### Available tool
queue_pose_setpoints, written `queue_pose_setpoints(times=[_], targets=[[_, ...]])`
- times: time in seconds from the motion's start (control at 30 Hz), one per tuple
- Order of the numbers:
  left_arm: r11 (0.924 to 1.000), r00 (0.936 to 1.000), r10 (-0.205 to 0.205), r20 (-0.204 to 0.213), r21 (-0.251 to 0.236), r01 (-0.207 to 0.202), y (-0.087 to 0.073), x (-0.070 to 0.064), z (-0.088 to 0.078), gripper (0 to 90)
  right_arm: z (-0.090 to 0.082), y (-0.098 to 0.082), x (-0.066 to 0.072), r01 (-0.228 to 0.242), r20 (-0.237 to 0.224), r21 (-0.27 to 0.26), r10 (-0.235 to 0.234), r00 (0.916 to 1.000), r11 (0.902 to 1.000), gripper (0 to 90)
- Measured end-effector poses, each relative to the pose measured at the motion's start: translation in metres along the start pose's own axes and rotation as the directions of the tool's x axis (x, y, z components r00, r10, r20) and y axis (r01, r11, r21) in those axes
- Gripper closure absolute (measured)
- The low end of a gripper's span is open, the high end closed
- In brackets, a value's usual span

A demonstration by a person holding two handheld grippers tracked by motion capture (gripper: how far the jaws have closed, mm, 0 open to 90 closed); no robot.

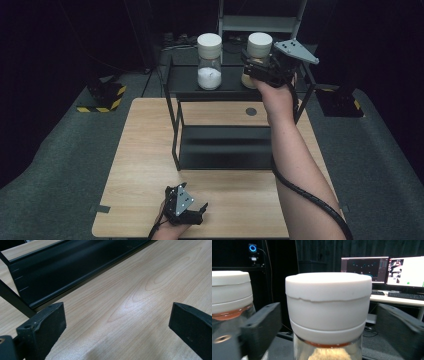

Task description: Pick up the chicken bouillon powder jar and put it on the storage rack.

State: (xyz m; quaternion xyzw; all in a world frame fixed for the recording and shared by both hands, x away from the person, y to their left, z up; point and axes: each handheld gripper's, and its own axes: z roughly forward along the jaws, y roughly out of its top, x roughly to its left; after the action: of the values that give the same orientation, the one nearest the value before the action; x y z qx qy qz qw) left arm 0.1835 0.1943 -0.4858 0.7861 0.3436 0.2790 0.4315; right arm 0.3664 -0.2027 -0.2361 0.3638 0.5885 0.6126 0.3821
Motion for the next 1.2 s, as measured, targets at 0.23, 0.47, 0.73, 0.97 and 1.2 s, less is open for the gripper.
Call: queue_pose_setpoints(times=[0.23, 0.47, 0.73, 0.97, 1.2], targets=[[1.0000, 1.0000, 0.003, -0.001, 0.001, -0.003, 0.000, -0.001, 0.000, 1.4, -0.006, -0.004, 0.000, -0.004, -0.009, -0.012, 0.004, 1.0000, 0.9999, 0.0], [1.0000, 1.0000, 0.005, -0.002, 0.002, -0.005, 0.000, -0.001, 0.000, 1.4, -0.012, -0.004, 0.002, 0.001, -0.020, -0.012, -0.001, 0.9998, 0.9999, 0.0], [0.9998, 0.9998, 0.018, -0.005, 0.006, -0.018, 0.001, -0.003, 0.001, 1.4, -0.025, -0.009, 0.005, 0.016, -0.032, -0.014, -0.016, 0.9993, 0.9998, 0.0], [0.9997, 0.9997, 0.022, -0.004, 0.006, -0.022, 0.001, -0.004, 0.001, 1.4, -0.040, -0.015, 0.007, 0.022, -0.041, -0.036, -0.023, 0.9989, 0.9991, 0.0], [0.9998, 0.9998, 0.018, -0.004, 0.008, -0.018, 0.002, -0.003, 0.001, 1.4, -0.058, -0.023, 0.009, 0.025, -0.050, -0.044, -0.027, 0.9984, 0.9987, 0.0]])
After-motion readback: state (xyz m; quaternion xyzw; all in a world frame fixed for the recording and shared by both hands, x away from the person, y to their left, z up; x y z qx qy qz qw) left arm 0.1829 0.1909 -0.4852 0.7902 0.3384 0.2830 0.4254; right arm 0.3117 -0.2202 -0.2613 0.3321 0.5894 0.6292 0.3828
